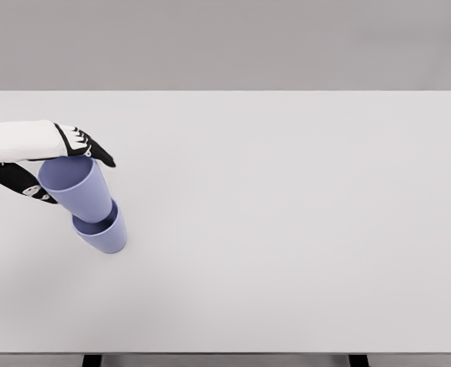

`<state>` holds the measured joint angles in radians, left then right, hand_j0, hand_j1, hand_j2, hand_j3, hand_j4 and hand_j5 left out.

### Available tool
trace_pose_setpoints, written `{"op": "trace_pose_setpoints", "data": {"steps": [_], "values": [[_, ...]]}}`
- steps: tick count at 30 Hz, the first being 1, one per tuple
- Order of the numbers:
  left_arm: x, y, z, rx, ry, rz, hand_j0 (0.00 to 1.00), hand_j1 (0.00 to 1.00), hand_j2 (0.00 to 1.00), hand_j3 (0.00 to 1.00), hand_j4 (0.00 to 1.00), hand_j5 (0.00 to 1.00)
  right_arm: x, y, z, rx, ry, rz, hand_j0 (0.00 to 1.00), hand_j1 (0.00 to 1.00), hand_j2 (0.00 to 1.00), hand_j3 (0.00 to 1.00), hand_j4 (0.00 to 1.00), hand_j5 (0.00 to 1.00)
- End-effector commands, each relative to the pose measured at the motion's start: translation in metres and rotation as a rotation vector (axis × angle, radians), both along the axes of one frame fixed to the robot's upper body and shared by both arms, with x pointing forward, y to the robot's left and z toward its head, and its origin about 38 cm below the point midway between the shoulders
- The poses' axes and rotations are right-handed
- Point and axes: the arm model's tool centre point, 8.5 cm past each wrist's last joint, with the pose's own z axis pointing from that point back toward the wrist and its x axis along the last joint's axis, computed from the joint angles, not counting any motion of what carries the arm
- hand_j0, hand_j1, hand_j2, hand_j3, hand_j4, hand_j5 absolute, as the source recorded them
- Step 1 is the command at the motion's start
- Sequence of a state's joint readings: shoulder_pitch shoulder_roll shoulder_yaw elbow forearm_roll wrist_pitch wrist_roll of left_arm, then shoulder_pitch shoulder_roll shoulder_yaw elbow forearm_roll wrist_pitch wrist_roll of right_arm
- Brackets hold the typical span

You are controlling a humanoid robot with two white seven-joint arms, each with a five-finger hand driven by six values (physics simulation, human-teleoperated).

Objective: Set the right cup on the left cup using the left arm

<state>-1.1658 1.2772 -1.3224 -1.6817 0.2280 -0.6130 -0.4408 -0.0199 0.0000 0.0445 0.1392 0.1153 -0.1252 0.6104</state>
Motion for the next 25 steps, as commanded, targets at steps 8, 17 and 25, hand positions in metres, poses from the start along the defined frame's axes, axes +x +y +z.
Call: {"op": "trace_pose_setpoints", "data": {"steps": [8, 17, 25], "values": [[-0.001, 0.002, -0.001, -0.004, 0.005, 0.009, 0.98, 0.98, 0.98, 0.98, 0.98, 0.98, 0.0, 0.0, 0.0, 0.001, 0.0, 0.001, 1.0, 1.0, 1.0, 1.0, 1.0, 1.0], [-0.011, -0.008, 0.047, -0.13, -0.057, -0.017, 1.0, 1.0, 1.0, 1.0, 1.0, 1.0, 0.0, 0.0, 0.0, 0.001, 0.0, 0.001, 1.0, 1.0, 1.0, 1.0, 1.0, 1.0], [0.004, -0.095, 0.051, -0.309, -0.014, -0.234, 1.0, 1.0, 1.0, 1.0, 1.0, 1.0, 0.0, 0.0, 0.0, 0.001, 0.0, 0.001, 1.0, 1.0, 1.0, 1.0, 1.0, 1.0]]}}
